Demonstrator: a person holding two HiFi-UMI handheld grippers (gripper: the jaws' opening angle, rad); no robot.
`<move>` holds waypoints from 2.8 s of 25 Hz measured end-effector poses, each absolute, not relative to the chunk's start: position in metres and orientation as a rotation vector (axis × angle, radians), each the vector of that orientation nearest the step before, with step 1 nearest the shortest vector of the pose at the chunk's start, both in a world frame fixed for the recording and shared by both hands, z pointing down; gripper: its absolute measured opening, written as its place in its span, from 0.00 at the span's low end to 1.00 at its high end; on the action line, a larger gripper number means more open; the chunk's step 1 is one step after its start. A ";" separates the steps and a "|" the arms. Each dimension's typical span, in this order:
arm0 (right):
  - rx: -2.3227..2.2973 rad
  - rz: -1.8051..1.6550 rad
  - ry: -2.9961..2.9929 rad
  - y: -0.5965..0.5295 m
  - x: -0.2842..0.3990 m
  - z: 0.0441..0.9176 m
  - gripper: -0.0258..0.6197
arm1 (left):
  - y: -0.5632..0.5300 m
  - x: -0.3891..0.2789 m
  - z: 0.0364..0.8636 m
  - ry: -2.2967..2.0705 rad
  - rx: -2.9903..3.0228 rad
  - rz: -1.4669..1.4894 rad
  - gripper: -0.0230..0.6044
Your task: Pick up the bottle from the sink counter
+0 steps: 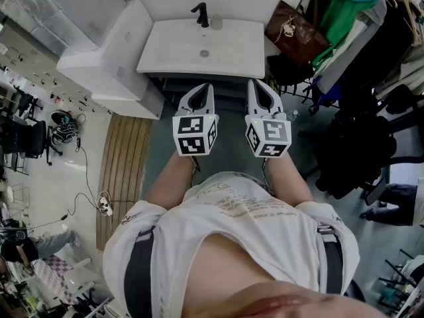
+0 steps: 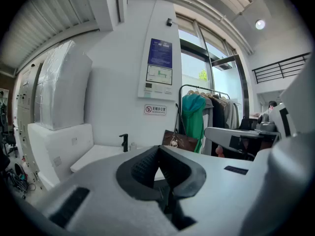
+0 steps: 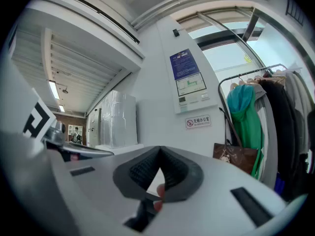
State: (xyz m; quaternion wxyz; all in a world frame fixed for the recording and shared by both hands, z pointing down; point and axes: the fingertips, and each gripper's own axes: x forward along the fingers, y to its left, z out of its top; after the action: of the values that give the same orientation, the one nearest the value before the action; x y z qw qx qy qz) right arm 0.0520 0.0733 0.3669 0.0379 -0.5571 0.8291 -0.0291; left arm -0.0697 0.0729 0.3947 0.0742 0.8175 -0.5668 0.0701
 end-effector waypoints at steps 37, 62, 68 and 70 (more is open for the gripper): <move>-1.753 -0.124 2.507 0.063 -0.005 0.384 0.07 | 0.059 -0.132 0.417 -1.614 2.472 0.204 0.07; -1.618 -0.135 2.606 -0.134 0.000 0.386 0.07 | -0.119 -0.119 0.430 -1.712 2.360 0.259 0.07; -1.592 -0.184 2.628 -0.187 0.013 0.390 0.07 | -0.171 -0.110 0.433 -1.736 2.314 0.291 0.07; -1.589 -0.202 2.627 -0.205 0.021 0.392 0.07 | -0.189 -0.104 0.435 -1.745 2.306 0.309 0.07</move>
State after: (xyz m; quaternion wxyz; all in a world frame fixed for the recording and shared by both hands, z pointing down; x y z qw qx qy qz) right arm 0.0206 -0.2053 0.3923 0.0325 -0.5163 0.8533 -0.0655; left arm -0.1042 -0.1892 0.4353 0.1165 0.7875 -0.5959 0.1056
